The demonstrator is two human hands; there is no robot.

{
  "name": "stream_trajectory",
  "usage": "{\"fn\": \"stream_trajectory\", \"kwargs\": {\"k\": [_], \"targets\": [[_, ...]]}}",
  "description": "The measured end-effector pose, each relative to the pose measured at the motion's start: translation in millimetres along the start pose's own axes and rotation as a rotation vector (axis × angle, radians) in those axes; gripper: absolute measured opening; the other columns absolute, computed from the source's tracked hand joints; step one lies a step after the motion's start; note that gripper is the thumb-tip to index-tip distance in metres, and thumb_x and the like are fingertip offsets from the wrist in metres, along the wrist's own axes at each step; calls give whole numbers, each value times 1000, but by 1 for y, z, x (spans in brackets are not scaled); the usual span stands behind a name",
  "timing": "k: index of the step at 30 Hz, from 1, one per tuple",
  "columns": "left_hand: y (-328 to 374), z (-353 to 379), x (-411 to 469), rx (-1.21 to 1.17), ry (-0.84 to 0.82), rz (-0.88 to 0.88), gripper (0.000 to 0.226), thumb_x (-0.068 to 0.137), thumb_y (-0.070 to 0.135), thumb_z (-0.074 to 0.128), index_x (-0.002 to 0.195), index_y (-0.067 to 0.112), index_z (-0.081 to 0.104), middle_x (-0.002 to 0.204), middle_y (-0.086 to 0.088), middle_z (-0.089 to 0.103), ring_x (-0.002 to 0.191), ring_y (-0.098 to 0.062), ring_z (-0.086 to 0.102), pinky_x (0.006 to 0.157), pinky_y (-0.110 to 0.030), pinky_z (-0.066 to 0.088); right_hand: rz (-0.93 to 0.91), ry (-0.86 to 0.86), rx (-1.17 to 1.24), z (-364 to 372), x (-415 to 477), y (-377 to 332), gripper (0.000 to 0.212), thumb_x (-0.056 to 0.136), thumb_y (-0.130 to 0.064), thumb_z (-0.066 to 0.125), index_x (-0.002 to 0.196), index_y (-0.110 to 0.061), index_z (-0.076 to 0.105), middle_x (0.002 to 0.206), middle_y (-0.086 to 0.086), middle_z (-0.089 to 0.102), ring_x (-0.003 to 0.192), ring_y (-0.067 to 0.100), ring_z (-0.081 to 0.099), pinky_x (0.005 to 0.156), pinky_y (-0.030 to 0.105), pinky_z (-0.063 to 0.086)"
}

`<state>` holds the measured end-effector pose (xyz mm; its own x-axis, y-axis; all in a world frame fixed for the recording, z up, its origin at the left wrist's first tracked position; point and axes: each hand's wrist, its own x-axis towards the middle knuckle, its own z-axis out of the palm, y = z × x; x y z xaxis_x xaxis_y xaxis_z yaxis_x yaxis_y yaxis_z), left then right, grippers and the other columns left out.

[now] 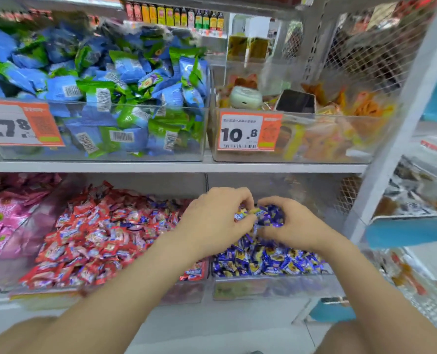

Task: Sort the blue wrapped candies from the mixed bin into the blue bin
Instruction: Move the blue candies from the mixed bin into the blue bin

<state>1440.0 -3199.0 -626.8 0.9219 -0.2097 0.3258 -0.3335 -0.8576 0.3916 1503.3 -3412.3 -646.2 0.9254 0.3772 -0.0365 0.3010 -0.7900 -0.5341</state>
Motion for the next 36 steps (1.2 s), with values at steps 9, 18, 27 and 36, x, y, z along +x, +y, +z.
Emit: {"fn": "stream_trajectory", "kwargs": {"k": [9,18,27,36], "targets": [[-14,34,30,33,-238,122,37,94,38,52,130,36,63,130,10,62,123,-17,57,107,-44,46,-31,11,-166,19,-4,15,66,93,-40,50,156,-22,41,157,7,45,148,30,37,121,43,32],[-63,-20,-19,-8,-31,-116,34,87,-1,47,90,30,59,90,11,55,83,-11,54,78,-36,45,-114,-246,-479,68,17,-21,60,104,-65,41,159,-50,21,170,0,20,158,31,15,119,68,19],[-101,-14,-42,65,-439,-50,42,94,37,75,135,33,66,120,13,68,100,-5,60,90,-26,48,-207,249,-215,58,17,-72,35,96,-31,58,130,-32,65,116,1,64,108,26,63,96,42,52],[-128,-33,-45,56,-321,-124,26,87,40,83,82,24,62,77,9,67,76,-9,63,73,-34,52,-212,247,-26,58,20,-114,25,94,-14,57,102,-26,77,80,-12,71,71,4,66,77,30,58]]}}
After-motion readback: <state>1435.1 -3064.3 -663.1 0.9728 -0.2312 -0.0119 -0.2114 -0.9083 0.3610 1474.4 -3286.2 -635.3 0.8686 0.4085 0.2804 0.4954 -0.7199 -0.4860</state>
